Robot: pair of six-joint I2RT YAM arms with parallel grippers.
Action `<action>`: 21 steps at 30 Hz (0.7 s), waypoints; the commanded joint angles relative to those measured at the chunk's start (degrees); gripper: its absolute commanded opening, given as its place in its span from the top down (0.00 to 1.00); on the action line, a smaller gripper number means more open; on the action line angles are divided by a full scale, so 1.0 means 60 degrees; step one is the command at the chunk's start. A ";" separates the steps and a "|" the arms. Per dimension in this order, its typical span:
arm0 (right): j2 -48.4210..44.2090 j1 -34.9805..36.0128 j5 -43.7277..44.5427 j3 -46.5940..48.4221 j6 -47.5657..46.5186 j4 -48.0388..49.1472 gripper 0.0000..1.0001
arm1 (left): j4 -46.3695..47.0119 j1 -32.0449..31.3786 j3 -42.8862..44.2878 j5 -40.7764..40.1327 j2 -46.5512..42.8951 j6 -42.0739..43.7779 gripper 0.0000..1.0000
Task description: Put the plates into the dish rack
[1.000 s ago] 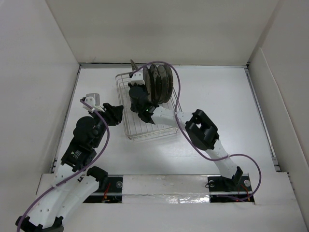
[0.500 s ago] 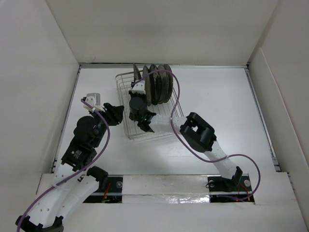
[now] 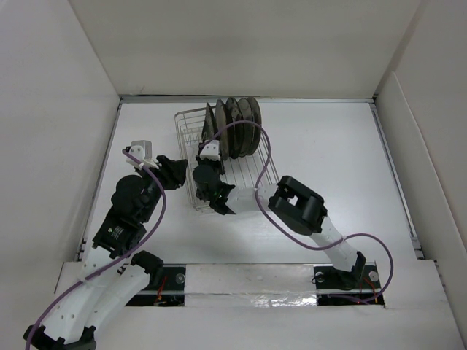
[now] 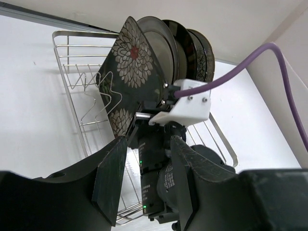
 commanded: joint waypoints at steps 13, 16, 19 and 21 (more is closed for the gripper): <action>-0.2940 0.0448 -0.0282 -0.1338 0.1549 -0.0531 0.27 | 0.0352 -0.0037 0.0258 -0.0573 -0.0130 0.0279 0.59; -0.3907 0.0550 -0.0707 -0.1514 0.2075 -0.1585 0.07 | 0.0352 -0.0037 0.0258 -0.0617 -0.0101 0.0410 0.57; -0.5046 0.0551 -0.1424 -0.1851 0.2499 -0.2490 0.00 | 0.0381 -0.0037 0.0215 -0.0661 -0.0057 0.0455 0.55; -0.5664 0.0551 -0.1995 -0.2041 0.2808 -0.3398 0.00 | 0.0395 -0.0037 0.0199 -0.0647 0.0016 0.0455 0.49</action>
